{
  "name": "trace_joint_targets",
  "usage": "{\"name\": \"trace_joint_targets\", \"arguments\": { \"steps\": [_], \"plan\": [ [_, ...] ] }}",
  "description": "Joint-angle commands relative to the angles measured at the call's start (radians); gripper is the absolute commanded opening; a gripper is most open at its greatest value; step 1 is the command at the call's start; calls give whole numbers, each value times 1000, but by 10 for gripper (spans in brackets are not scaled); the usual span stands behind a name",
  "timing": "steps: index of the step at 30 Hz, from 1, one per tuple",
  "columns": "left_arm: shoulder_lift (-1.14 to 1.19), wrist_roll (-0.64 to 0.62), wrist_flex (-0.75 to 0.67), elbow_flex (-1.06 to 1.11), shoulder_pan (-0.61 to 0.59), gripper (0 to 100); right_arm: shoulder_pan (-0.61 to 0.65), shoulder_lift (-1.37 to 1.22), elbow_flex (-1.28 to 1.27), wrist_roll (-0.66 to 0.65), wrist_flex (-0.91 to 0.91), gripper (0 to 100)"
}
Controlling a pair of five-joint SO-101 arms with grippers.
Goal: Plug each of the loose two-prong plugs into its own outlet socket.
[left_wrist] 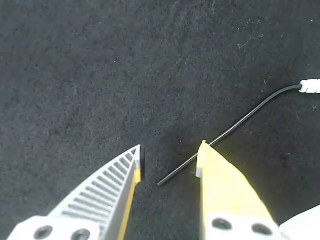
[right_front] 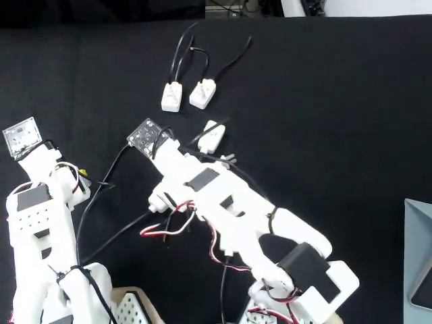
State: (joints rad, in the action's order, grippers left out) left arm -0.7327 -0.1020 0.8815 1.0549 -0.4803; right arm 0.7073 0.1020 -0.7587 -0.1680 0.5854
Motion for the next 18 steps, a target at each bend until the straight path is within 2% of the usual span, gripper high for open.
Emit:
{"name": "trace_joint_targets", "arguments": {
  "steps": [1, 5, 9, 18],
  "plan": [
    [-15, -3, -20, -5, 1, 188, -12, 12, 58, 15, 25, 194],
    [-15, -3, -20, -5, 1, 188, -15, 12, 58, 9, 25, 163],
    [-15, -3, -20, -5, 1, 188, -18, 12, 62, 8, -14, 7],
    [-15, -3, -20, -5, 1, 188, -118, 13, 94, 8, -31, 12]
  ]
}}
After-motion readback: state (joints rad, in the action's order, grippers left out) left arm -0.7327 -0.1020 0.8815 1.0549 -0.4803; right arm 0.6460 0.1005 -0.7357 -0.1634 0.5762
